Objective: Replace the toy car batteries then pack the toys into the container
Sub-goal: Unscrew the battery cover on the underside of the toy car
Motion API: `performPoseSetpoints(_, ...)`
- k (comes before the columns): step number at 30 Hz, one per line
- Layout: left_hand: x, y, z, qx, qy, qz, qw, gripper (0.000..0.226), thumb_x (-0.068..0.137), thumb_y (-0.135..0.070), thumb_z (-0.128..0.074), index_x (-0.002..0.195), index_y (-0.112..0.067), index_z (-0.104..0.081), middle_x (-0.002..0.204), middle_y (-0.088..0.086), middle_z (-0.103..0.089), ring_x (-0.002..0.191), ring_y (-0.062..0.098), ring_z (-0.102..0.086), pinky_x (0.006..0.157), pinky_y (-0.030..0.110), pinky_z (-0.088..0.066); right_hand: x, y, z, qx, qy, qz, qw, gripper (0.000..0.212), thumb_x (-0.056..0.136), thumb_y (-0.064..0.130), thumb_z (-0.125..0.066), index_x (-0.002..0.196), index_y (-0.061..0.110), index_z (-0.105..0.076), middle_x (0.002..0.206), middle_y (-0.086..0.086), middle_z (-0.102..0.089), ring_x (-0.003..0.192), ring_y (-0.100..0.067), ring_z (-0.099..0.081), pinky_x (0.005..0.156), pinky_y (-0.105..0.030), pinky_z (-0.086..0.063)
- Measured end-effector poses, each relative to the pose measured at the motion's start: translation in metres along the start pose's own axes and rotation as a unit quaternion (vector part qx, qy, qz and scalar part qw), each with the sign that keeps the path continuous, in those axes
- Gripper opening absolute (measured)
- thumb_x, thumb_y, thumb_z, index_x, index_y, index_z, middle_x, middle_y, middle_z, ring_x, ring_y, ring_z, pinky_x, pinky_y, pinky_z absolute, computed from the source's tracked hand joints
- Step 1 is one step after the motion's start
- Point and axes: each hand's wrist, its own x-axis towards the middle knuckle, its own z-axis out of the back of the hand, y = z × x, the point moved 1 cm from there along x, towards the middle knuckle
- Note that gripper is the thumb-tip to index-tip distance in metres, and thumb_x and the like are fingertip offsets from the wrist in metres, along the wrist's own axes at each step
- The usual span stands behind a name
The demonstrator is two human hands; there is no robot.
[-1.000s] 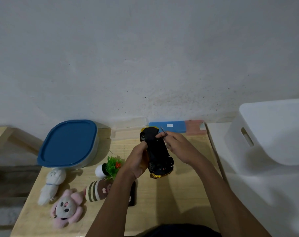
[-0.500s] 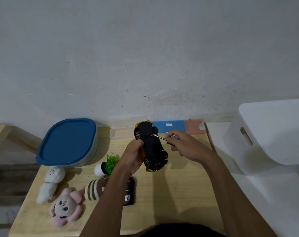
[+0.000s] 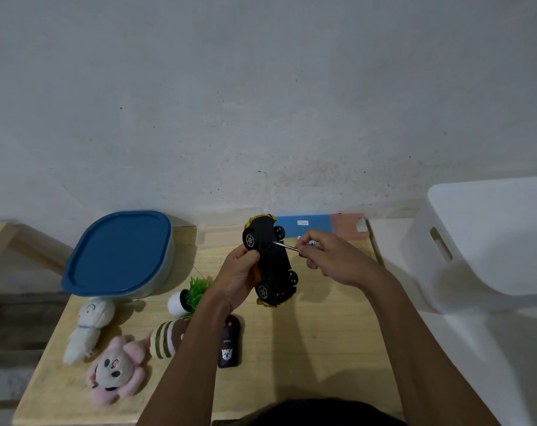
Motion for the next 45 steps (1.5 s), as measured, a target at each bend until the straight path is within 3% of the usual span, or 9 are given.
performPoseSetpoints(8, -0.003, -0.009, 0.001, 0.076, 0.006, -0.023, 0.997, 0.03, 0.075, -0.009, -0.056, 0.102, -0.005, -0.065, 0.084, 0.004, -0.071, 0.081, 0.019, -0.07, 0.068, 0.031, -0.057, 0.001, 0.016, 0.009, -0.082, -0.022, 0.015, 0.996, 0.015, 0.095, 0.043, -0.054, 0.091, 0.033, -0.065, 0.08, 0.011, -0.06, 0.073, -0.008, -0.058, 0.071, -0.032, -0.045)
performPoseSetpoints(12, -0.005, -0.017, 0.002, 0.1, 0.008, -0.035, 0.994, 0.027, 0.074, -0.009, -0.056, 0.099, -0.007, -0.065, 0.085, 0.005, -0.07, 0.081, 0.019, -0.069, 0.069, 0.031, -0.057, 0.001, 0.03, 0.015, -0.146, -0.02, 0.009, 0.989, 0.033, 0.098, 0.034, -0.042, 0.1, 0.018, -0.071, 0.088, -0.001, -0.066, 0.081, -0.026, -0.063, 0.066, -0.033, -0.043)
performPoseSetpoints(14, -0.006, -0.022, 0.004, 0.112, 0.005, -0.043, 0.993, 0.027, 0.074, -0.009, -0.057, 0.1, -0.007, -0.065, 0.09, 0.009, -0.069, 0.086, 0.022, -0.068, 0.073, 0.033, -0.058, 0.002, 0.032, 0.019, -0.154, -0.003, 0.009, 0.988, 0.036, 0.097, 0.032, -0.044, 0.094, 0.008, -0.07, 0.09, -0.012, -0.07, 0.068, -0.032, -0.057, 0.06, -0.032, -0.037)
performPoseSetpoints(18, -0.006, -0.03, 0.007, 0.141, 0.006, -0.059, 0.988, 0.025, 0.075, -0.01, -0.057, 0.098, -0.008, -0.065, 0.09, 0.011, -0.066, 0.088, 0.025, -0.066, 0.078, 0.037, -0.059, -0.002, 0.036, 0.029, -0.14, -0.008, -0.004, 0.99, 0.031, 0.096, 0.034, -0.053, 0.091, 0.012, -0.075, 0.056, 0.021, -0.063, 0.046, -0.004, -0.043, 0.053, -0.023, -0.032)
performPoseSetpoints(22, -0.009, -0.034, 0.007, 0.151, -0.001, -0.071, 0.986, 0.025, 0.075, -0.01, -0.058, 0.098, -0.01, -0.066, 0.089, 0.009, -0.068, 0.088, 0.025, -0.066, 0.076, 0.034, -0.057, -0.007, 0.038, 0.031, -0.117, -0.026, 0.039, 0.992, 0.022, 0.094, 0.037, -0.059, 0.103, 0.025, -0.075, 0.079, 0.021, -0.065, 0.063, 0.009, -0.055, 0.059, -0.015, -0.037)
performPoseSetpoints(27, -0.015, -0.039, 0.009, 0.163, 0.006, -0.075, 0.984, 0.036, 0.069, -0.022, -0.067, 0.102, -0.009, -0.065, 0.094, 0.012, -0.067, 0.092, 0.028, -0.067, 0.08, 0.041, -0.057, -0.007, 0.039, 0.028, -0.118, -0.072, 0.073, 0.988, 0.022, 0.09, 0.033, -0.067, 0.112, 0.031, -0.071, 0.105, 0.013, -0.064, 0.094, -0.004, -0.059, 0.074, -0.019, -0.043)
performPoseSetpoints(34, -0.018, -0.044, 0.01, 0.182, -0.002, -0.098, 0.978, 0.038, 0.068, -0.028, -0.067, 0.103, -0.013, -0.068, 0.095, 0.009, -0.069, 0.094, 0.028, -0.066, 0.09, 0.046, -0.055, -0.006, 0.042, 0.021, -0.169, -0.024, 0.004, 0.985, 0.036, 0.092, 0.041, -0.058, 0.091, 0.008, -0.072, 0.068, -0.004, -0.058, 0.058, -0.016, -0.049, 0.055, -0.029, -0.036)
performPoseSetpoints(42, -0.022, -0.045, 0.011, 0.18, -0.007, -0.1, 0.978, 0.033, 0.068, -0.026, -0.068, 0.099, -0.018, -0.07, 0.091, 0.006, -0.07, 0.091, 0.025, -0.068, 0.081, 0.04, -0.056, -0.013, 0.051, 0.023, -0.257, -0.107, 0.063, 0.958, 0.026, 0.084, 0.052, -0.066, 0.104, 0.036, -0.071, 0.098, 0.015, -0.07, 0.089, -0.01, -0.065, 0.075, -0.031, -0.052)
performPoseSetpoints(45, -0.023, -0.045, 0.011, 0.185, -0.004, -0.101, 0.978, 0.025, 0.075, -0.018, -0.065, 0.1, -0.018, -0.069, 0.09, 0.005, -0.07, 0.091, 0.026, -0.068, 0.079, 0.038, -0.057, -0.015, 0.053, 0.022, -0.276, -0.096, 0.063, 0.954, 0.033, 0.092, 0.056, -0.051, 0.097, 0.03, -0.072, 0.079, 0.009, -0.069, 0.075, -0.011, -0.063, 0.066, -0.028, -0.046)
